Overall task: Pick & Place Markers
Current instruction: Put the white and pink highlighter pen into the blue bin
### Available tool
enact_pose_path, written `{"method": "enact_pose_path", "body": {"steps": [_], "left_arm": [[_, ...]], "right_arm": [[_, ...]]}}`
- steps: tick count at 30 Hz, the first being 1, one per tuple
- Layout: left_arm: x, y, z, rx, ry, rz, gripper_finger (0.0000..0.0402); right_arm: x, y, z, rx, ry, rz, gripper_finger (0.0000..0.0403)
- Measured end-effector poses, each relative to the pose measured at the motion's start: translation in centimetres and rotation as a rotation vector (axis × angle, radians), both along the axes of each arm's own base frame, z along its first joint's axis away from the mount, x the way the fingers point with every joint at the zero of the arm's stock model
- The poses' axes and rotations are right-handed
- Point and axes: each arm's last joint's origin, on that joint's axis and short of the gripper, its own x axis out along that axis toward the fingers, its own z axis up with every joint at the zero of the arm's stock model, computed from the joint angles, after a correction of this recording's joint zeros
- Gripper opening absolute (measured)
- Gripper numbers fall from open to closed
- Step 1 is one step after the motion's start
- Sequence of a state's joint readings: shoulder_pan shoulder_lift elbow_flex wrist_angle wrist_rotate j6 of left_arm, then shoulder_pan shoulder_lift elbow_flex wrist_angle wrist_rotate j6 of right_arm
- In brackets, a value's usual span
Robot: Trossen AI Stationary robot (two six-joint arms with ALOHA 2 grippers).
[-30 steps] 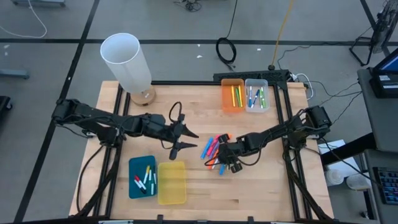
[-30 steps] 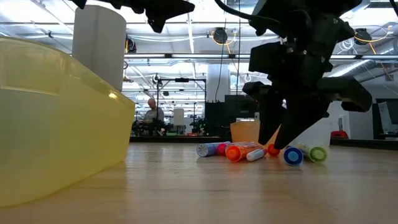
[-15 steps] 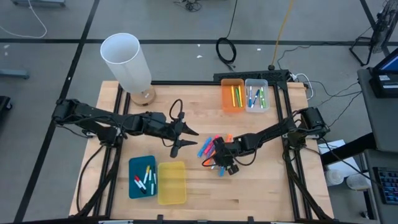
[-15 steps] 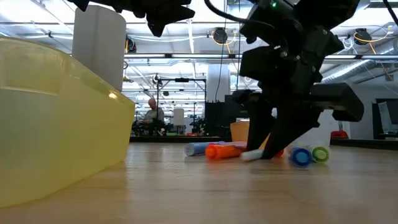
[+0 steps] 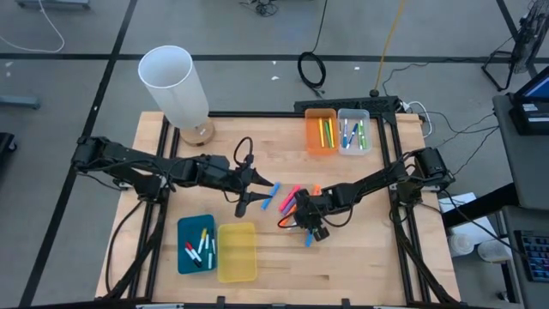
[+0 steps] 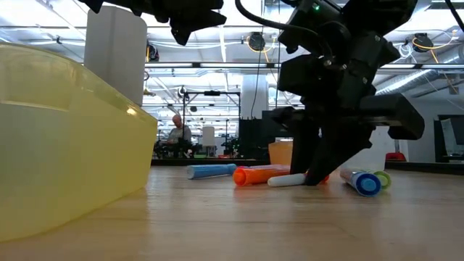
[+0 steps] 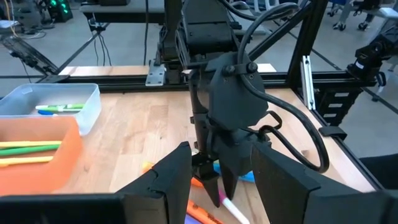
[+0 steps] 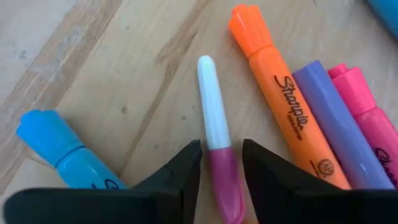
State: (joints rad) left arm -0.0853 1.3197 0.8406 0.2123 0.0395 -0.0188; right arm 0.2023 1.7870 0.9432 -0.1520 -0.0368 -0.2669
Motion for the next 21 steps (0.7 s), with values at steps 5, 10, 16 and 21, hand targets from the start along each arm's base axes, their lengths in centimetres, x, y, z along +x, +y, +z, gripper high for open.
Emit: {"method": "enact_pose_path", "body": {"steps": [5, 10, 16, 21], "left_arm": [[0.0, 0.0, 0.0, -0.015, 0.002, 0.004, 0.0170], [0.0, 0.0, 0.0, -0.036, 0.005, 0.009, 0.0170], [0.0, 0.0, 0.0, -0.024, 0.005, 0.031, 0.0170], [0.0, 0.1, 0.0, -0.021, 0.003, 0.031, 0.0170]], "right_arm": [[0.0, 0.0, 0.0, 0.011, 0.006, -0.027, 0.0049], [0.1, 0.2, 0.0, 0.029, -0.006, -0.054, 0.0027], [-0.1, 0.5, 1.0, 0.063, -0.032, -0.096, 0.0028], [-0.4, 0.4, 3.8, 0.122, -0.123, -0.149, 0.0027]]}}
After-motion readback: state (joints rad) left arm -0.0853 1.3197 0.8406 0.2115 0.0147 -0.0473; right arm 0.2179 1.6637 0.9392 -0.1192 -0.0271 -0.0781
